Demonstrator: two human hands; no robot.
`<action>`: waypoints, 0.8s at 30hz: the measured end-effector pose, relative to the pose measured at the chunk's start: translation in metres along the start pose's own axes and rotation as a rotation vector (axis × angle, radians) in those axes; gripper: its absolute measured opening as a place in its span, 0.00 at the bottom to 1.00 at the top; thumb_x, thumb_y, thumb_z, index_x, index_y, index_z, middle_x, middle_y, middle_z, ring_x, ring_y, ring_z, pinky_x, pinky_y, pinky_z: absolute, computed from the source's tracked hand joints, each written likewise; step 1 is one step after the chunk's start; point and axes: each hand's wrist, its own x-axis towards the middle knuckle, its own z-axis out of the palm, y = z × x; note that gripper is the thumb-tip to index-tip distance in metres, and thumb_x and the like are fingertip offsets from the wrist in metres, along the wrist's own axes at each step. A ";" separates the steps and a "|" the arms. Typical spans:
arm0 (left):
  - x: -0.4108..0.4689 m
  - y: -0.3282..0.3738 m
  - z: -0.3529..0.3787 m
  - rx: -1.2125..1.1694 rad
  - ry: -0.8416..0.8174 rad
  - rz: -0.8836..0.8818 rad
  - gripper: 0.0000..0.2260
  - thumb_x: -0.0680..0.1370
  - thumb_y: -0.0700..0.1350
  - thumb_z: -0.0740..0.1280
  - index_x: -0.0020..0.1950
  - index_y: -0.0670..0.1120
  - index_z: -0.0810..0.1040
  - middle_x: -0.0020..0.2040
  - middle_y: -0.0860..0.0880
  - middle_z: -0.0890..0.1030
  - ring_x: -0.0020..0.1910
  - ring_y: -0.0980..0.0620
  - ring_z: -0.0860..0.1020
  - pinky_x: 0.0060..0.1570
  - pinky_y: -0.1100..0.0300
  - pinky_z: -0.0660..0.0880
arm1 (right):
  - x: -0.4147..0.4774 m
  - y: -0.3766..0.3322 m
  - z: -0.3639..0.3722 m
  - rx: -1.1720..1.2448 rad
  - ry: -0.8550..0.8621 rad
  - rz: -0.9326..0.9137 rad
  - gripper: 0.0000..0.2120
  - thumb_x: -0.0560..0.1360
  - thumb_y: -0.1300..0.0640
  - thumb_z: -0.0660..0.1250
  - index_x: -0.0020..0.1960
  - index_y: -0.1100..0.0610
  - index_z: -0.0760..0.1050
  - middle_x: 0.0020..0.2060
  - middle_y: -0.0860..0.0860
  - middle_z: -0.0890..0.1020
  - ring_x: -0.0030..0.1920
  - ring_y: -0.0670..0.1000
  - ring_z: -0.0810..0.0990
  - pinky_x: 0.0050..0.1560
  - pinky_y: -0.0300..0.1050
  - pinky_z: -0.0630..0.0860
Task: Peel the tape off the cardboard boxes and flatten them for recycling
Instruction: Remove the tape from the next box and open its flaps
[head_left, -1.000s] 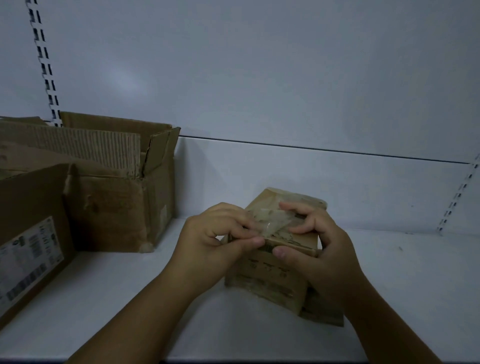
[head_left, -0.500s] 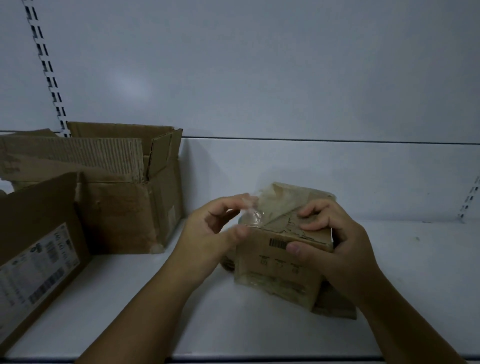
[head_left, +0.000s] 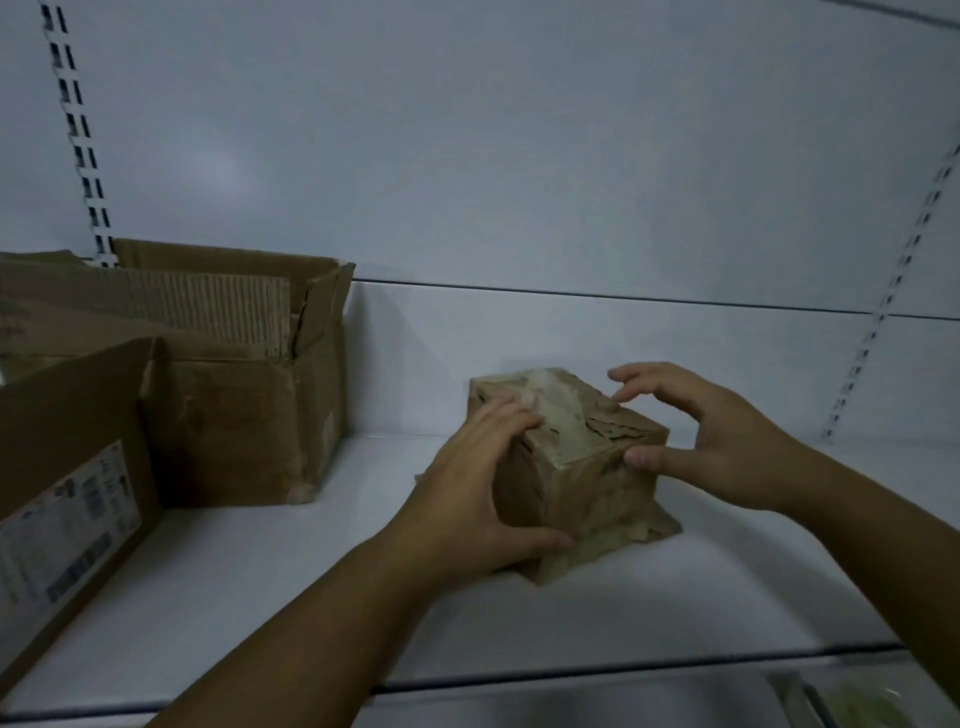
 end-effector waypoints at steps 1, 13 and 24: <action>0.000 0.000 0.000 0.042 0.012 0.040 0.42 0.60 0.65 0.74 0.71 0.60 0.62 0.66 0.72 0.56 0.71 0.66 0.53 0.73 0.56 0.56 | -0.004 0.000 0.001 -0.047 0.043 -0.003 0.18 0.67 0.46 0.72 0.54 0.36 0.71 0.64 0.32 0.68 0.65 0.38 0.67 0.69 0.48 0.65; 0.011 0.008 0.027 0.067 0.173 0.096 0.37 0.59 0.70 0.68 0.66 0.61 0.67 0.72 0.56 0.59 0.71 0.52 0.58 0.66 0.41 0.65 | -0.030 -0.019 0.020 -0.590 0.265 -0.617 0.17 0.72 0.52 0.70 0.60 0.51 0.74 0.69 0.58 0.68 0.70 0.58 0.66 0.67 0.51 0.64; 0.007 0.011 0.029 0.020 0.159 0.103 0.35 0.60 0.69 0.69 0.66 0.63 0.67 0.76 0.60 0.47 0.73 0.57 0.53 0.70 0.48 0.61 | -0.022 -0.027 0.019 -0.550 0.117 -0.693 0.09 0.74 0.55 0.67 0.37 0.56 0.80 0.55 0.55 0.80 0.57 0.55 0.75 0.49 0.52 0.73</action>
